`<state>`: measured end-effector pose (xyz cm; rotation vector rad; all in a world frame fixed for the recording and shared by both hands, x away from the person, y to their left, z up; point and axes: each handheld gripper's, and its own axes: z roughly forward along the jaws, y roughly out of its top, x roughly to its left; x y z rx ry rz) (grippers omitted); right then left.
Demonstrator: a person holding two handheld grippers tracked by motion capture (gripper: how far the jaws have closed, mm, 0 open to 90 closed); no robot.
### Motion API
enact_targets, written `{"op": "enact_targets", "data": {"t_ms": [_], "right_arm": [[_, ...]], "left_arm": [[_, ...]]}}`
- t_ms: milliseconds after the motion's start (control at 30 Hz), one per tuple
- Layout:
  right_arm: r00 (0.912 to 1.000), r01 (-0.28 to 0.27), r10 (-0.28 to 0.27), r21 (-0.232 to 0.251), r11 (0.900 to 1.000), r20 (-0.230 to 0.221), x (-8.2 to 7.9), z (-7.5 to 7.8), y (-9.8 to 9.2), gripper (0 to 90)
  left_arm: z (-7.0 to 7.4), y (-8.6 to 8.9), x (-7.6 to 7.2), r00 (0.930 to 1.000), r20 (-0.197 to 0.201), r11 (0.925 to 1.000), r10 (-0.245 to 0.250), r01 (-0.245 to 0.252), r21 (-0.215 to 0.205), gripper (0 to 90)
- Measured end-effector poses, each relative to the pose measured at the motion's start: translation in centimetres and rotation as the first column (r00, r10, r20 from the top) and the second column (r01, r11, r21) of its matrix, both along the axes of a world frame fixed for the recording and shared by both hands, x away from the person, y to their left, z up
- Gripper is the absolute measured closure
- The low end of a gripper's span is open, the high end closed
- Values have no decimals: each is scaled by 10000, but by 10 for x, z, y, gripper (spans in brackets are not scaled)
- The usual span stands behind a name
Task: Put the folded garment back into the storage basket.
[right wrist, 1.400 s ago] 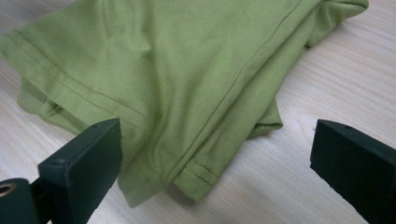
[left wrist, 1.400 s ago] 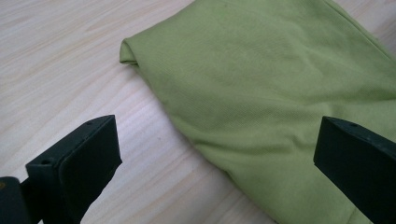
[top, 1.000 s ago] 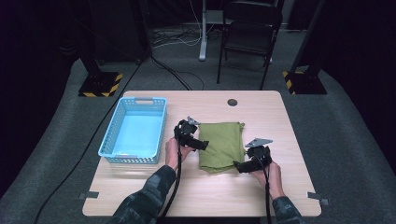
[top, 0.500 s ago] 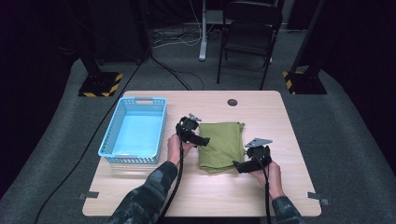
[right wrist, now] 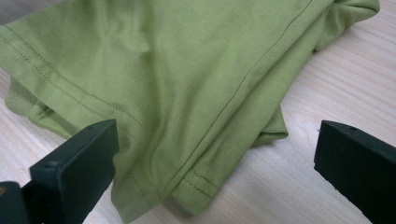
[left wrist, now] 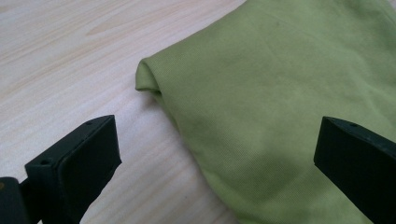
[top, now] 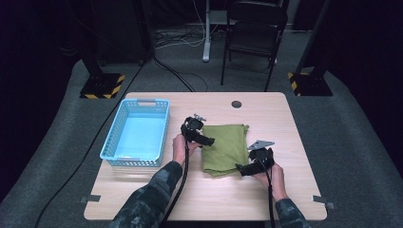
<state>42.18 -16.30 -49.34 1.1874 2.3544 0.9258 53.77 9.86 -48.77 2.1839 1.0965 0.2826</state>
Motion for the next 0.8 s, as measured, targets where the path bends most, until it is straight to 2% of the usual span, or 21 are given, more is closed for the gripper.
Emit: {"op": "enact_targets", "data": {"t_ms": [267,800], "right_arm": [[10000,-48,48,-88,9999,-35,2,-2,1,0],[10000,-54,52,-154,9999,-83,5,-4,2,0]], "left_arm": [[-1,-5,9,9999,-128,10000,21,-20,35,1],[-2,-15,18,9995,-310,9999,-20,25,163,1]]}}
